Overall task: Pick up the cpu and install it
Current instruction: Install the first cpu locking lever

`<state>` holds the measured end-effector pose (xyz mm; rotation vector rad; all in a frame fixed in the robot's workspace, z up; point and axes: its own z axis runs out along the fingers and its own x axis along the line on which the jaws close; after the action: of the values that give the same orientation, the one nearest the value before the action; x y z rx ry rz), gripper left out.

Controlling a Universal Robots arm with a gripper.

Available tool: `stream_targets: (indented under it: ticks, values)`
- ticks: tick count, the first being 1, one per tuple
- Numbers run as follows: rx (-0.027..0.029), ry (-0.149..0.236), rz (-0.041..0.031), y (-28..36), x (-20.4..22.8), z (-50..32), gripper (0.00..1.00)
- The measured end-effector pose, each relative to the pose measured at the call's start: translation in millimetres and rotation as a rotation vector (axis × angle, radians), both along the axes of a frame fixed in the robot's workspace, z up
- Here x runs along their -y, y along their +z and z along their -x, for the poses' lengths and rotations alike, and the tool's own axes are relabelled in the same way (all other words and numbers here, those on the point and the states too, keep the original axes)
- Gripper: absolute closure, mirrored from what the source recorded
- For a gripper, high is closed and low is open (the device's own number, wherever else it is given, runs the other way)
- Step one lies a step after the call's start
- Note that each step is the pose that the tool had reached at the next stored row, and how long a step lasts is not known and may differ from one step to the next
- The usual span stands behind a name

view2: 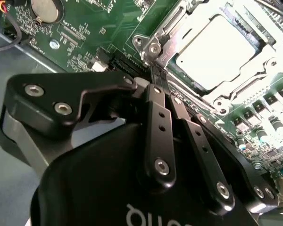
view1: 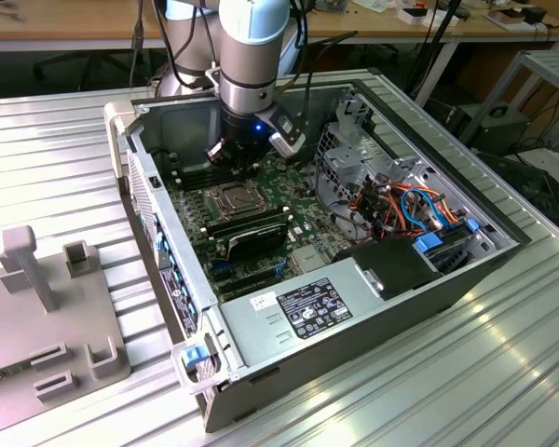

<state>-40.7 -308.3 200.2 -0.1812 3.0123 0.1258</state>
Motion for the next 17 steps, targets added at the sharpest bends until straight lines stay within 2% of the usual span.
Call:
stream_targets:
  ticks: [4,8,17]
  values:
    - [-0.0001,0.0,0.0014,1.2,-0.5,-0.1,0.89]
    - [-0.0003,0.0,0.0048,5.2,-0.4,0.0,0.89]
    - [-0.0003,0.0,0.0051,5.5,-0.4,0.1,0.89]
